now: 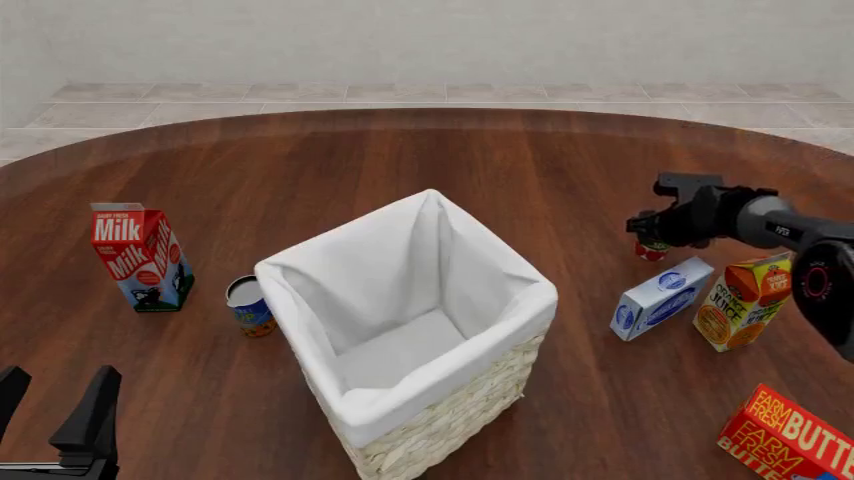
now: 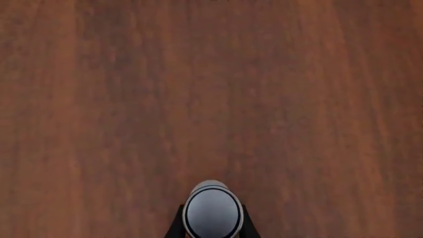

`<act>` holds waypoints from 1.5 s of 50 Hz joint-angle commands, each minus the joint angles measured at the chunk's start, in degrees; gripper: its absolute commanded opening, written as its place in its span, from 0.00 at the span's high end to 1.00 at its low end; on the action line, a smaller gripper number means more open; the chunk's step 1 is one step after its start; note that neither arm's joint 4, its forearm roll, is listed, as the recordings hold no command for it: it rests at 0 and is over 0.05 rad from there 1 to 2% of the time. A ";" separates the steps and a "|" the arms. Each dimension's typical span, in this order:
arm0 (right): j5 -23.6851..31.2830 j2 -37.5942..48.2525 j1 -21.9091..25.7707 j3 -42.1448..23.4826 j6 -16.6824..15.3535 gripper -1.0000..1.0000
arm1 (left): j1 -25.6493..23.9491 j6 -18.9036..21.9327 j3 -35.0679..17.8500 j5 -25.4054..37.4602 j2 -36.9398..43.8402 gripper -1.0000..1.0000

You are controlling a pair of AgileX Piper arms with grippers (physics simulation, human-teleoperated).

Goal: Pick up the tomato sauce, and put it in the basket.

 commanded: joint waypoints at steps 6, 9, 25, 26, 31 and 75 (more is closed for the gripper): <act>0.17 -3.79 0.82 1.75 0.46 1.00 | 0.00 0.00 0.00 0.00 0.00 0.00; 0.36 -5.19 1.28 2.38 0.33 1.00 | 0.00 -0.01 0.00 0.00 0.00 0.00; 2.68 -12.47 2.51 5.49 0.18 1.00 | 0.00 -0.01 0.00 0.00 0.00 0.00; 2.75 -13.12 2.58 5.90 0.06 1.00 | 0.00 0.00 0.00 0.00 0.00 0.00; 3.50 -15.91 3.00 7.32 0.06 1.00 | 0.00 0.00 0.00 0.00 0.00 0.00; 10.63 -44.76 12.48 23.18 2.02 1.00 | 0.01 0.00 0.00 0.00 0.01 0.00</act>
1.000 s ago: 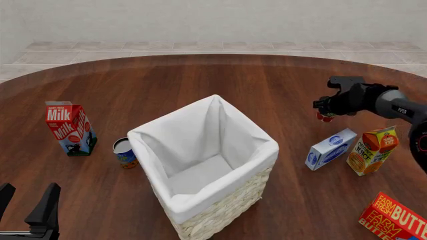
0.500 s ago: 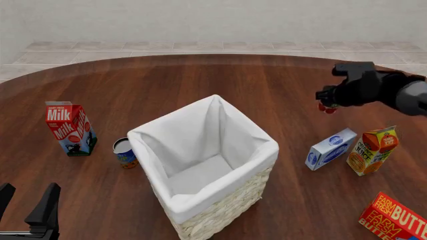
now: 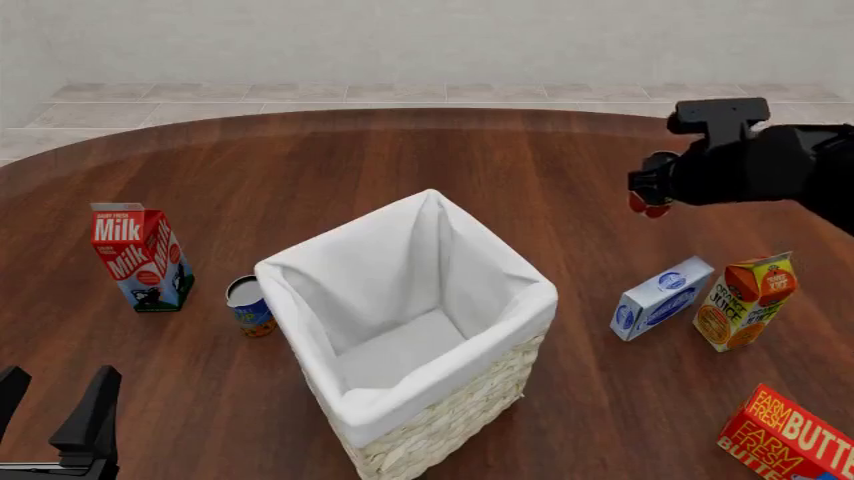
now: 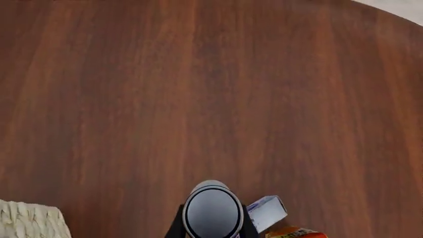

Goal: Pick up the tomato sauce, and put it in the basket.

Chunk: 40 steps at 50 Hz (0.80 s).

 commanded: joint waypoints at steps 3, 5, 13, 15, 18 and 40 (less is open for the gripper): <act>3.04 -7.16 3.29 2.25 1.63 1.00 | 0.00 0.01 0.00 0.00 0.00 0.00; 3.58 -7.95 3.94 2.42 1.50 1.00 | 0.00 0.01 0.00 0.00 0.01 0.00; 6.01 -11.25 6.33 2.73 1.16 1.00 | 0.00 0.01 0.00 0.00 0.00 0.00; 6.21 -11.89 7.00 2.90 1.27 1.00 | -0.01 0.00 0.00 0.00 0.02 0.00; 6.85 -13.07 8.44 3.38 1.14 1.00 | 0.00 0.00 0.00 0.00 0.00 0.00; 11.83 -18.29 15.01 2.68 -0.23 1.00 | -0.02 0.01 0.00 0.00 0.01 0.00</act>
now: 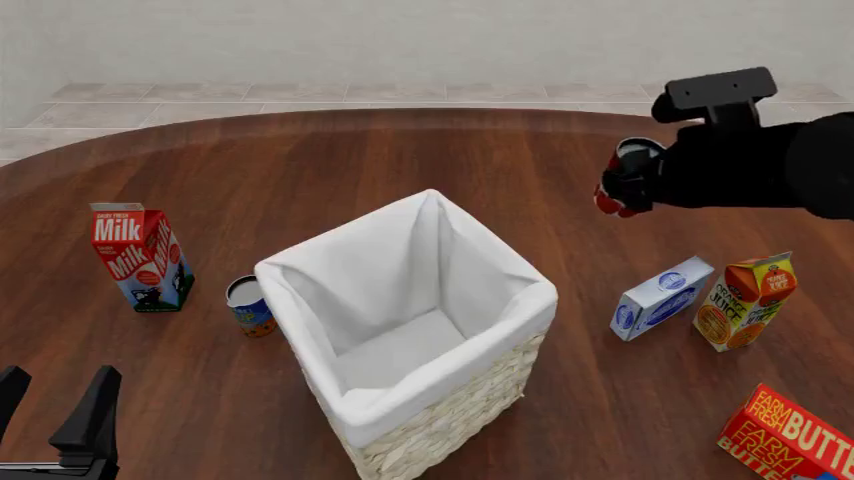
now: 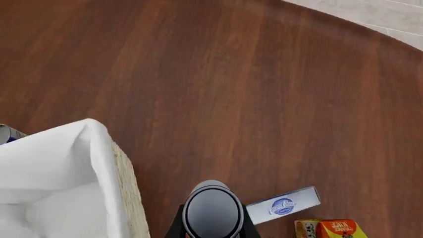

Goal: Pick up the tomato sauce, and put it in the basket.

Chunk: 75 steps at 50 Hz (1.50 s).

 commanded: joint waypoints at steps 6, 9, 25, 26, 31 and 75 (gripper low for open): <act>3.85 -3.02 3.69 -1.23 -0.27 1.00 | -0.01 0.00 0.00 0.00 -0.01 0.00; 4.37 -3.37 3.87 -1.47 -0.41 1.00 | 0.00 0.00 0.00 0.00 0.00 0.00; 7.43 -5.33 7.56 -3.00 -1.25 1.00 | 0.01 0.01 0.00 0.00 -0.01 0.00; 7.54 -5.48 7.81 -2.95 -1.16 1.00 | 0.01 0.01 0.00 0.00 -0.01 0.00; 8.53 -6.03 9.13 -3.58 -1.07 1.00 | 0.00 0.01 0.00 0.00 0.02 0.00; 10.77 -3.27 21.34 -8.02 -1.57 1.00 | 0.01 -0.01 0.00 0.00 0.00 0.00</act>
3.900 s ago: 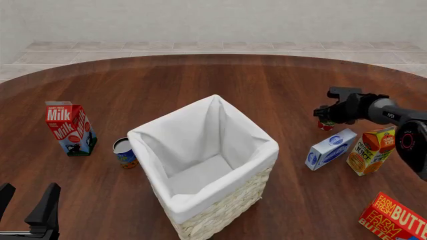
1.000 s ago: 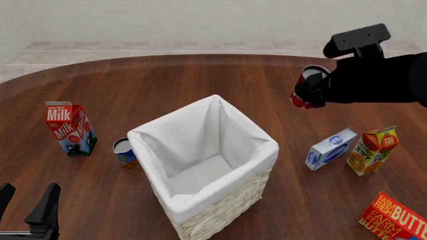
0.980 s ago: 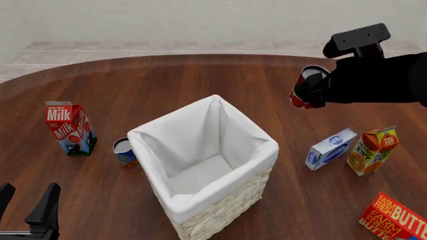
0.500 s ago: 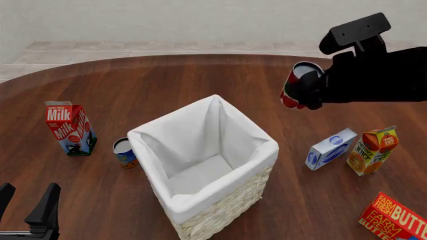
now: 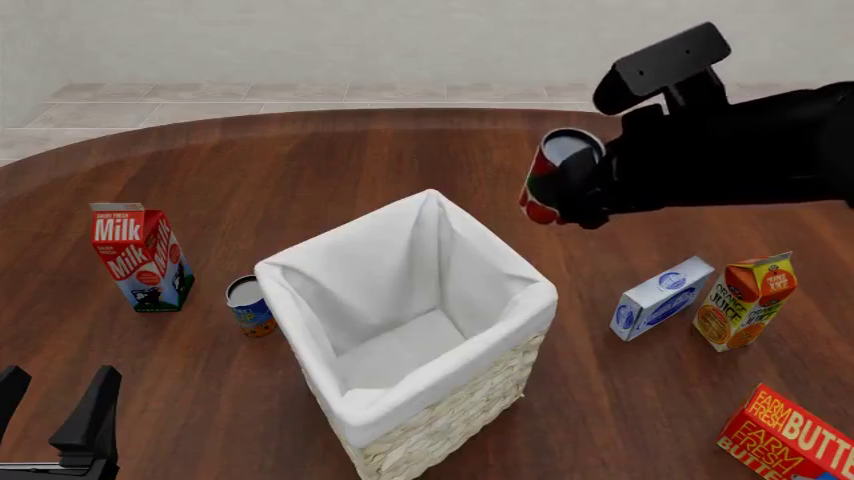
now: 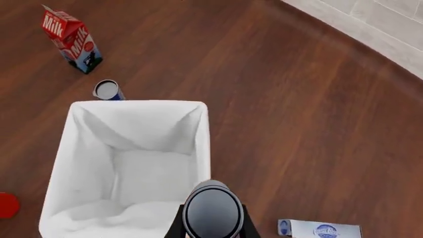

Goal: Pick up the tomato sauce, and put it in the basket.

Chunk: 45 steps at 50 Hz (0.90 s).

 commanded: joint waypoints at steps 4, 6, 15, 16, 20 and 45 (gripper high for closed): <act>-0.97 1.92 4.51 -0.98 1.47 1.00 | 0.00 0.00 0.00 0.00 -0.01 0.00; -1.17 2.23 5.26 -1.28 1.80 1.00 | -0.01 0.00 0.00 0.00 0.00 0.00; -1.59 3.05 7.24 -2.13 1.98 1.00 | -0.01 0.00 0.00 0.00 0.01 0.00; -1.67 3.14 7.46 -2.00 2.09 1.00 | -0.01 0.00 0.00 0.00 0.01 0.00; -2.10 3.51 8.54 -1.87 2.72 1.00 | -0.01 0.01 0.00 0.00 0.00 0.00; -3.95 7.48 13.92 -3.21 4.10 1.00 | 0.01 0.00 0.00 0.00 0.00 0.00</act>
